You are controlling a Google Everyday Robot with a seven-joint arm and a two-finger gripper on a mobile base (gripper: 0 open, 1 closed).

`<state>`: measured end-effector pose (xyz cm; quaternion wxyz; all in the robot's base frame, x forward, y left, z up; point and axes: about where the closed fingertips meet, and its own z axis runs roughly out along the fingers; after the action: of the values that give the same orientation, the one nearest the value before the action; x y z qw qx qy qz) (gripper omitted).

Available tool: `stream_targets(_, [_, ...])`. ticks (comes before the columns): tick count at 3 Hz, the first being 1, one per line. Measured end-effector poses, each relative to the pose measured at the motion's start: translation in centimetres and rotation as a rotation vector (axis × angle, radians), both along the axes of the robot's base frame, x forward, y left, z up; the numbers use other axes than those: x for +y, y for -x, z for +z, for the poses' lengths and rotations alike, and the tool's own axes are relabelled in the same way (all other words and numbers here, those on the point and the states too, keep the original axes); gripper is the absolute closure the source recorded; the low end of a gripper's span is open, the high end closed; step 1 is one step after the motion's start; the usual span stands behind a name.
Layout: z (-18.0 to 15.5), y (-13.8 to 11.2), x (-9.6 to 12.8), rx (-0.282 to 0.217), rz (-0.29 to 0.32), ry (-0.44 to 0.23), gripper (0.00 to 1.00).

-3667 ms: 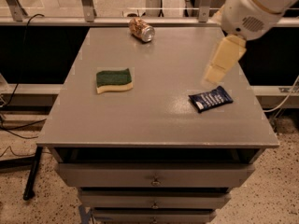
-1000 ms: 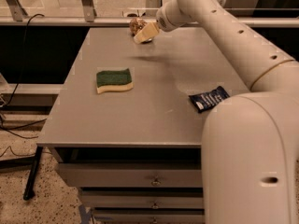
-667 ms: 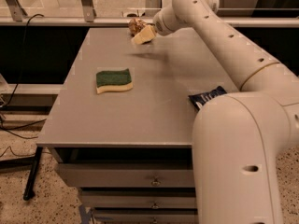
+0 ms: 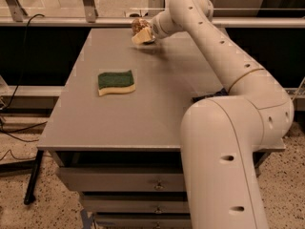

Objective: Move orange can near sponge

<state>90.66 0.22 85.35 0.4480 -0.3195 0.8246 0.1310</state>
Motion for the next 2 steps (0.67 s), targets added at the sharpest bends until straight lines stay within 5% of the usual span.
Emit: stream_targets(2, [1.01,-0.03,-0.54,-0.038,0.018,-0.021,0.70])
